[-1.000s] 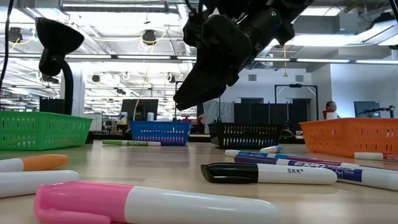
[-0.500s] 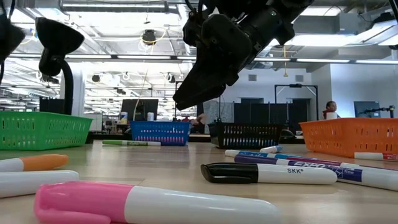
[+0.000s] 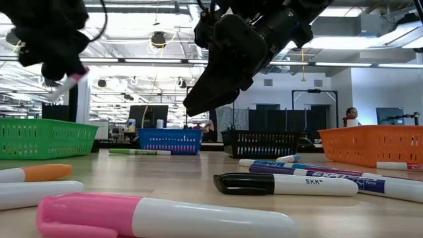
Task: Pick & Place Markers
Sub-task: Put the left pink highlighter pen into the green basket, then put the orange highlighter pen into the green basket
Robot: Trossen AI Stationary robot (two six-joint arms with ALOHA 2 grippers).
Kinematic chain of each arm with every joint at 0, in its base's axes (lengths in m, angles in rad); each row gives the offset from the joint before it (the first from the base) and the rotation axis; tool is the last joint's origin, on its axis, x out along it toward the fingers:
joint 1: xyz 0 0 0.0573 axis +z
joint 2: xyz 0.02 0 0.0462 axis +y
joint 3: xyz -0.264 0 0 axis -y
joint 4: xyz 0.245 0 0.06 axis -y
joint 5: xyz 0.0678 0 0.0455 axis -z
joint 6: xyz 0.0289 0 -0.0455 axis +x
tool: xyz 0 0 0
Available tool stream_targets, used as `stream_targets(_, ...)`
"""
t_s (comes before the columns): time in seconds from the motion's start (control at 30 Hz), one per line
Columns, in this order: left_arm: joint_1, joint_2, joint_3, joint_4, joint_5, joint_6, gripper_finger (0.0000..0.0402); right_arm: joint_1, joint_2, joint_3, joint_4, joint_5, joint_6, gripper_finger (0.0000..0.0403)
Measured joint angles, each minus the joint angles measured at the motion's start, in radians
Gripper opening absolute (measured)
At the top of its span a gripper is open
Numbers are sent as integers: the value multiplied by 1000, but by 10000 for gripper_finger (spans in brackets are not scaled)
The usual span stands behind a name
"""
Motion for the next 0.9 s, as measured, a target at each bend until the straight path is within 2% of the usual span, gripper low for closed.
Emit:
stream_targets(0.13, 132, 0, -32, -1, 16, 76, 49, 0, 0, 0, 0, 0, 1, 255)
stream_targets(0.37, 291, 0, -144, -5, 169, 101, 74, 2, 0, 0, 0, 0, 2, 255)
stream_targets(0.7, 323, 0, -199, 14, 185, 145, 119, 2, 0, 0, 0, -1, 2, 255)
stream_targets(0.9, 305, 0, -198, 127, 185, 154, 125, 2, 0, 0, 0, -1, 1, 255)
